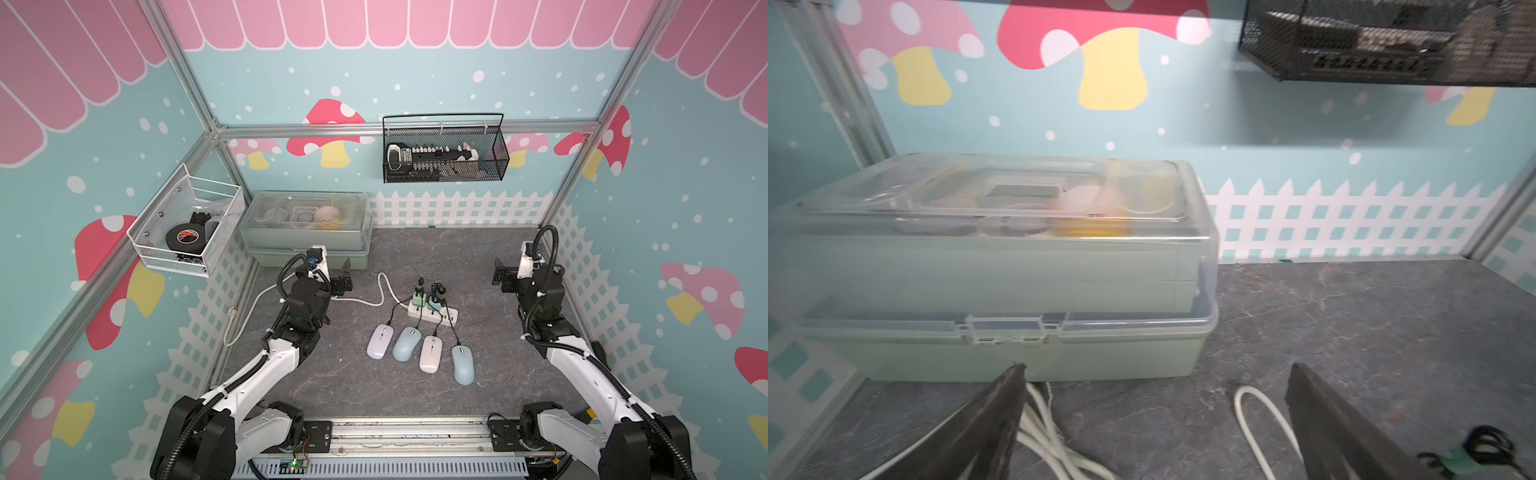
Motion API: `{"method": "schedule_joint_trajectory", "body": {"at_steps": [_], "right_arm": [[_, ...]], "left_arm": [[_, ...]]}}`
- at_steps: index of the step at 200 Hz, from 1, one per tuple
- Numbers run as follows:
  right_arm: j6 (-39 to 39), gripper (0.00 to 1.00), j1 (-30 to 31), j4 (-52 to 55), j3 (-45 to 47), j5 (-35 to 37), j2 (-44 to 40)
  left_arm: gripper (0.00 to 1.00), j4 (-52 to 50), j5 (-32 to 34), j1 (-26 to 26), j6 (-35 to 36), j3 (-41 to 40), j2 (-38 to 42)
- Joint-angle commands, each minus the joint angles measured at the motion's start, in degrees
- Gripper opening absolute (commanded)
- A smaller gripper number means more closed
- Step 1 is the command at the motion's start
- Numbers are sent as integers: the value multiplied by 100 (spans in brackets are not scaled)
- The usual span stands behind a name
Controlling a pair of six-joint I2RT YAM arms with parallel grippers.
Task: Unplug the wireless mouse
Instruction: Pick up the mouse from the center of the board.
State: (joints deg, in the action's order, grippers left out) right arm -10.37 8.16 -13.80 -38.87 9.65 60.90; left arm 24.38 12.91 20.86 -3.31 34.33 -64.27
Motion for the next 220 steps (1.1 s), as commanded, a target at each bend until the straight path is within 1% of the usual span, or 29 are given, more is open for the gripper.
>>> {"method": "schedule_joint_trajectory", "body": {"at_steps": [1,17,32,44,60,69,80,101,111,130,137,139,144,156,185,220], "right_arm": [[-279,100,266,1209,-480,-109,66],[-285,99,602,1844,-976,152,351],[-176,100,975,2173,-1314,520,615],[-147,100,1167,2239,-1439,788,864],[-222,100,1234,2633,-1707,812,1269],[-290,100,1305,2754,-1781,914,1406],[-321,100,1399,2769,-1755,979,1457],[-408,99,1533,2784,-1677,977,1354],[-422,99,1572,2804,-1665,903,1275],[-481,99,1607,2680,-1551,591,1152],[-516,100,1616,2676,-1547,454,1159],[-531,100,1618,2688,-1549,411,1165],[-557,100,1630,2724,-1557,331,1177],[-633,99,1691,2826,-1588,270,1204],[-897,99,1826,2947,-1459,252,1088],[-1399,99,1979,2537,-1033,-328,832]], "left_arm": [[95,-684,-53,462,-179,140,37],[95,-714,-20,780,-203,125,9],[98,-417,-78,1035,-138,-37,-60],[99,-128,183,1295,-53,-171,-135],[99,58,692,1529,-108,-221,-292],[99,-93,837,1560,-290,-114,-374],[99,-515,888,1552,-471,109,-460],[99,-1153,924,1559,-632,467,-583],[99,-1315,897,1554,-670,564,-633],[99,-1437,588,1554,-699,684,-805],[99,-1480,573,1558,-743,719,-887],[99,-1495,443,1556,-764,730,-910],[99,-1550,368,1553,-816,775,-968],[98,-1751,261,1554,-914,888,-1087],[96,-2299,388,1600,-1123,1076,-1237],[95,-2773,399,1599,-1310,1205,-1399]]}}
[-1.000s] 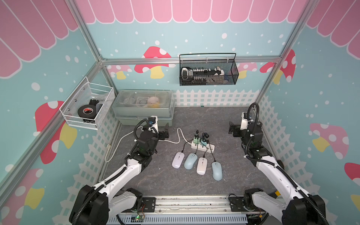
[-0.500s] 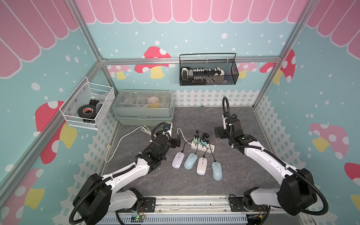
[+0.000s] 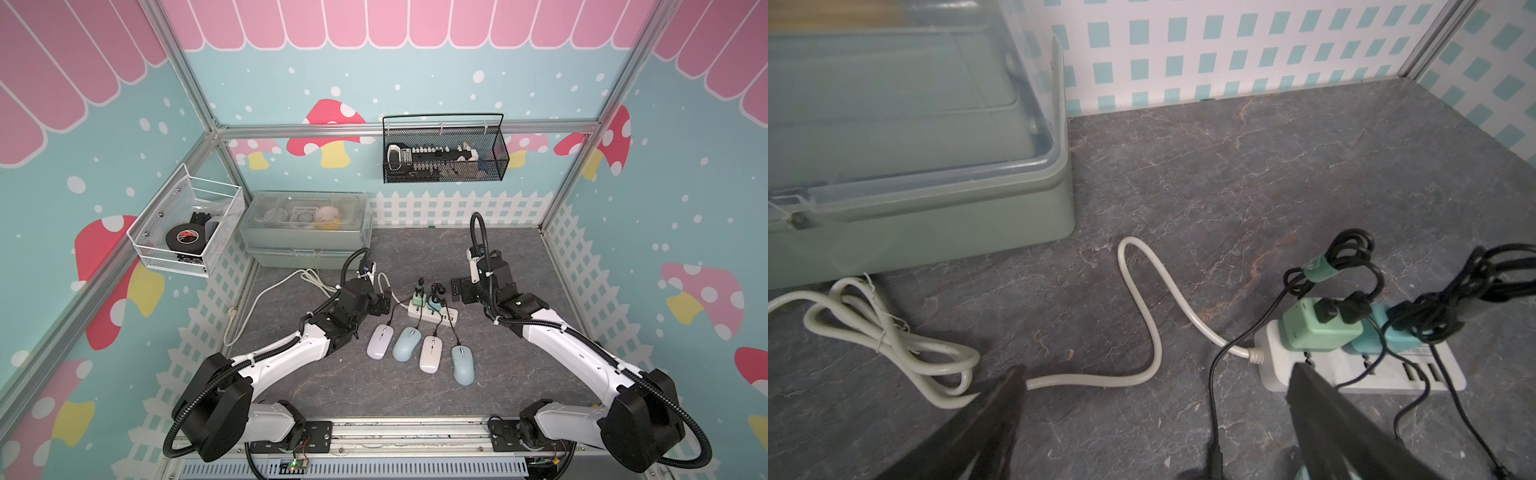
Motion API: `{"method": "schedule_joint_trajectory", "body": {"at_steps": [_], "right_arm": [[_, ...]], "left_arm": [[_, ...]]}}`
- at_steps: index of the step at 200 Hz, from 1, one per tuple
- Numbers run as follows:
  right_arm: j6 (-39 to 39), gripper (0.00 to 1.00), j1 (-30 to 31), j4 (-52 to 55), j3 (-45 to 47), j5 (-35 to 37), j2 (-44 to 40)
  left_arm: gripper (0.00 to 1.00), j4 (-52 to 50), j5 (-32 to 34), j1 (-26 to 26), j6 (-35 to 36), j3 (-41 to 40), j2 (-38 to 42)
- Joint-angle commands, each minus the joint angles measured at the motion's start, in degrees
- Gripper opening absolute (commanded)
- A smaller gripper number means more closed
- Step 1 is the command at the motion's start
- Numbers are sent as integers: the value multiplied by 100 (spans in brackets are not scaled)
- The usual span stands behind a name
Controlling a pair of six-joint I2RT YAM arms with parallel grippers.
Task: Unplug the wireless mouse
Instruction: Pick up the mouse from the center of the board.
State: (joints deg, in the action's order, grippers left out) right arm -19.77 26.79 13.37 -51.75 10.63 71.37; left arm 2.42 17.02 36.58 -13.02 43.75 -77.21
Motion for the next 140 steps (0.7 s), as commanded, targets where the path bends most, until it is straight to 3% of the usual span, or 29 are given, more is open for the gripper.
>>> {"method": "schedule_joint_trajectory", "body": {"at_steps": [1,79,140], "right_arm": [[-467,99,125,-187,262,-428,-217],[-465,99,424,-131,-1,-584,-139],[-458,99,441,-179,-56,-618,59]], "left_arm": [[95,-598,-18,30,-350,269,-107],[94,-1490,-640,204,-426,832,-1171],[90,-2058,-664,402,-396,1230,-1760]]}}
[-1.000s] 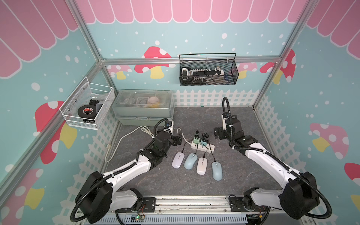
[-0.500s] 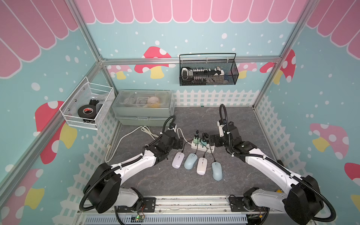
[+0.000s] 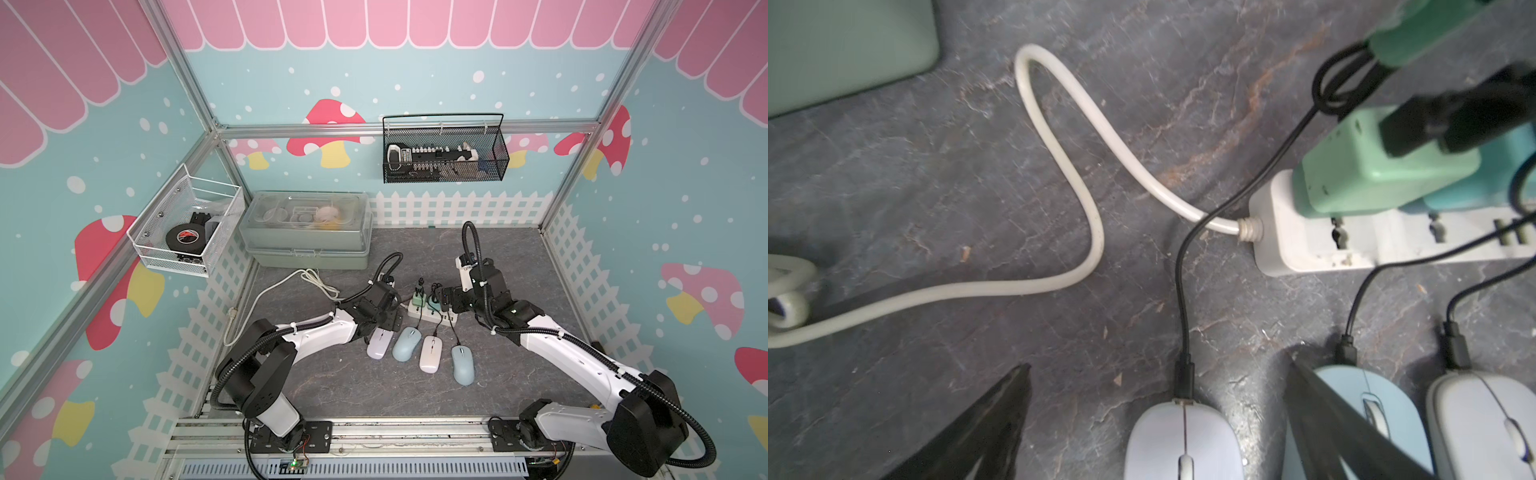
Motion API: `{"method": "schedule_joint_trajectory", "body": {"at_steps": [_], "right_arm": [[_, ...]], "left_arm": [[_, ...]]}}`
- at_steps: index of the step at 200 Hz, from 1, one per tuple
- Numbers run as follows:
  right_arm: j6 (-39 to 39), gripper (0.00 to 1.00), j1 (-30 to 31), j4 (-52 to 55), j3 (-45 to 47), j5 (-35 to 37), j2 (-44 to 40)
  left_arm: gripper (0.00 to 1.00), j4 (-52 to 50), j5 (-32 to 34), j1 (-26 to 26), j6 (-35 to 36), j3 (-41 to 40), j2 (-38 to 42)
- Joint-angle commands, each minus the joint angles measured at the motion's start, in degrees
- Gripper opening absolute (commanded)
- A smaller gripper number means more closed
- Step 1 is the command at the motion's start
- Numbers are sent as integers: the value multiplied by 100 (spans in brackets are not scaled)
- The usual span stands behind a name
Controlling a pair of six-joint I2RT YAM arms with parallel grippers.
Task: Unplug the wireless mouse
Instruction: Pick up the mouse from the center of the board.
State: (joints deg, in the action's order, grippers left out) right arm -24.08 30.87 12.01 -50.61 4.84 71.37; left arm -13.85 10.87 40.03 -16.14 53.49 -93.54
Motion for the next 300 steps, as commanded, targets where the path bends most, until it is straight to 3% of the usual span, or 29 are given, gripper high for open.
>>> {"method": "schedule_joint_trajectory", "body": {"at_steps": [1,109,234,300], "right_arm": [[-32,99,33,-42,-169,-37,60],[-192,100,37,-397,-27,-19,355],[-335,100,37,-436,227,234,140],[-353,100,41,-401,211,420,183]], "left_arm": [[90,-446,-59,57,-83,261,-128],[88,-1079,-100,295,-540,-662,908],[83,-1064,-28,538,-479,-781,416],[67,-1269,144,725,-565,-591,15]]}}
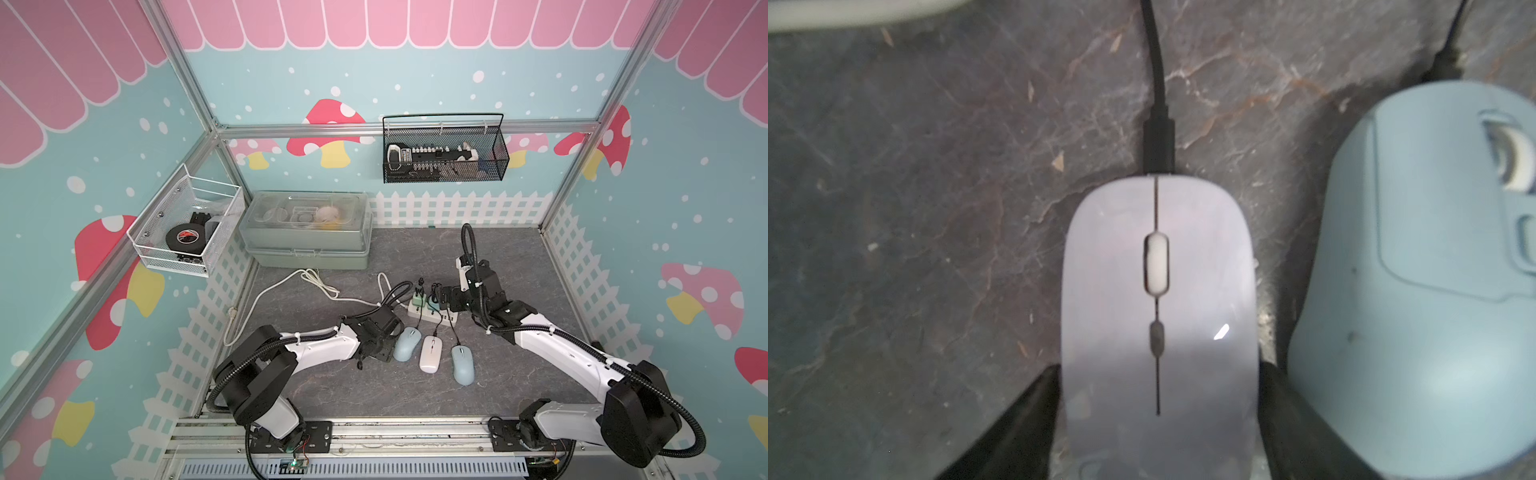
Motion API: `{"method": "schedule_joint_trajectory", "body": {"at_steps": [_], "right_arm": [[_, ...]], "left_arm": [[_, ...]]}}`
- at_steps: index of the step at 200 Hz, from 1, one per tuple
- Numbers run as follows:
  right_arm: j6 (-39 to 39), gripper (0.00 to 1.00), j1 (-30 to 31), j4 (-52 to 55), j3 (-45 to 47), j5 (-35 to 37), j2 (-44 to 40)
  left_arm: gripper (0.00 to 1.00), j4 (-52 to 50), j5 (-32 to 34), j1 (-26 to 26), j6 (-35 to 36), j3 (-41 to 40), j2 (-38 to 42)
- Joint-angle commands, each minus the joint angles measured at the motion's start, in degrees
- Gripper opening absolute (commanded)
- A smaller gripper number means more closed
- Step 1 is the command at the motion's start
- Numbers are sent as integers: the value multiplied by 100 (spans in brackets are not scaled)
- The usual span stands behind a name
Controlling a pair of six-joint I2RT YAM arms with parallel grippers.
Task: Unplug the wireless mouse
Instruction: Pick up the mouse from the center of the board.
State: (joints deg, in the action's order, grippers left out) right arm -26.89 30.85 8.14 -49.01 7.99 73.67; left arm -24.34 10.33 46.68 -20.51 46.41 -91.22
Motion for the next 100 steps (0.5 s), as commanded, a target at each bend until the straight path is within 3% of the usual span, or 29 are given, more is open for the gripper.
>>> {"method": "schedule_joint_trajectory", "body": {"at_steps": [1,80,100], "right_arm": [[-71,100,43,-14,51,106,-46],[-61,99,44,21,35,167,15],[-67,99,40,16,23,153,44]], "left_arm": [[67,-225,198,65,-133,116,-223],[60,-418,372,202,-287,175,-370],[53,-448,407,210,-320,150,-337]]}}
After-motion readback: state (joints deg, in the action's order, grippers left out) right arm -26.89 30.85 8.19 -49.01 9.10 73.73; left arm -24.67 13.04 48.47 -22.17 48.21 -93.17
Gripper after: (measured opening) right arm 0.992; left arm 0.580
